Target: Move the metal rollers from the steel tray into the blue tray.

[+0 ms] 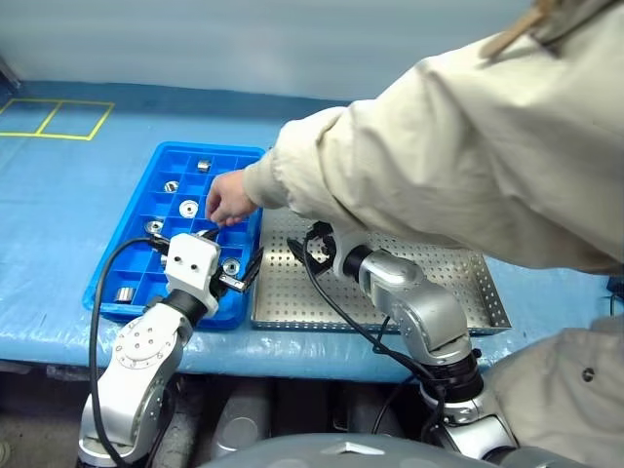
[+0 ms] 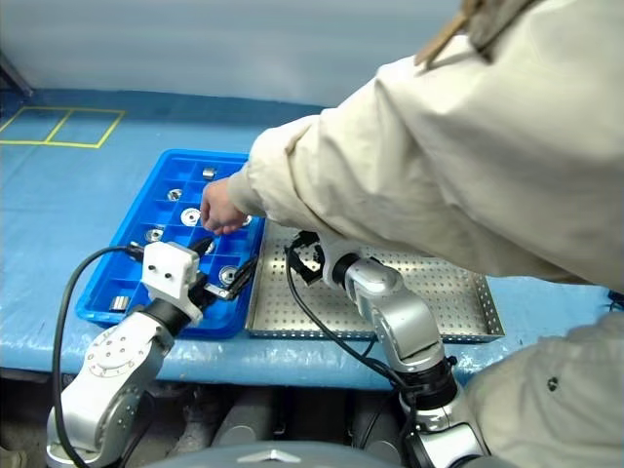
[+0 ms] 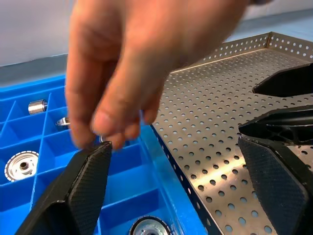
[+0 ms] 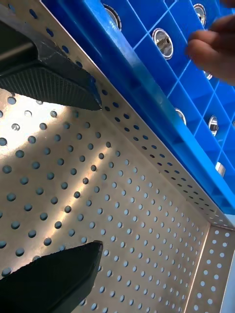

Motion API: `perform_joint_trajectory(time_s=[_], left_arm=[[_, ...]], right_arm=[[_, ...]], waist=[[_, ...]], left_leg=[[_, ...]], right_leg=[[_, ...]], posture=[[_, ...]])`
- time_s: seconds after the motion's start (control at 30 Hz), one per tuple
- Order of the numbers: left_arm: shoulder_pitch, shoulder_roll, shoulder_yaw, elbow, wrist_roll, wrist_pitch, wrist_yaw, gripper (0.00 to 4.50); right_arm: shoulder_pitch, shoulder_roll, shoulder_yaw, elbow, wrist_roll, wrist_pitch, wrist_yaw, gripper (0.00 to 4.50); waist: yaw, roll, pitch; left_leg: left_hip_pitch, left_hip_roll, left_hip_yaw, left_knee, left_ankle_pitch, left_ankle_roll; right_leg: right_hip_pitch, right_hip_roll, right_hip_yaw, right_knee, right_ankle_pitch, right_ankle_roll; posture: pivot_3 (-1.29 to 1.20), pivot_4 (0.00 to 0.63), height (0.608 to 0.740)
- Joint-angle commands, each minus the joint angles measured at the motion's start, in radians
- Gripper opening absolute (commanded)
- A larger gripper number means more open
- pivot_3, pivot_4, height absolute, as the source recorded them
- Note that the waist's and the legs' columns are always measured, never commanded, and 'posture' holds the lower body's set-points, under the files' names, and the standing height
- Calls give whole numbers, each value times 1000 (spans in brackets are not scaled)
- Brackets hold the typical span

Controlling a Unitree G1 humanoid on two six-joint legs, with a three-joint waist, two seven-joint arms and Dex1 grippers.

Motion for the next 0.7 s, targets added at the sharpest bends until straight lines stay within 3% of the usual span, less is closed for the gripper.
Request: perform_joint_trajectory(time_s=[0.03, 0.7], left_arm=[[1, 2, 6, -20, -3, -10, 1, 4500], [4, -6, 3, -9, 0, -22, 4, 4500]], right_arm=[[-11, 4, -9, -21, 8, -19, -4, 4486], [-13, -2, -9, -17, 8, -14, -11, 4486]], waist=[[0, 0, 0], [-1, 0, 0]], left_leg=[[0, 0, 0, 0, 0, 0], [1, 0, 2, 0, 0, 1]], right_leg=[[0, 0, 1, 0, 0, 1], [-1, 1, 4, 0, 1, 1]], posture=[[245, 150, 740], [244, 150, 740]])
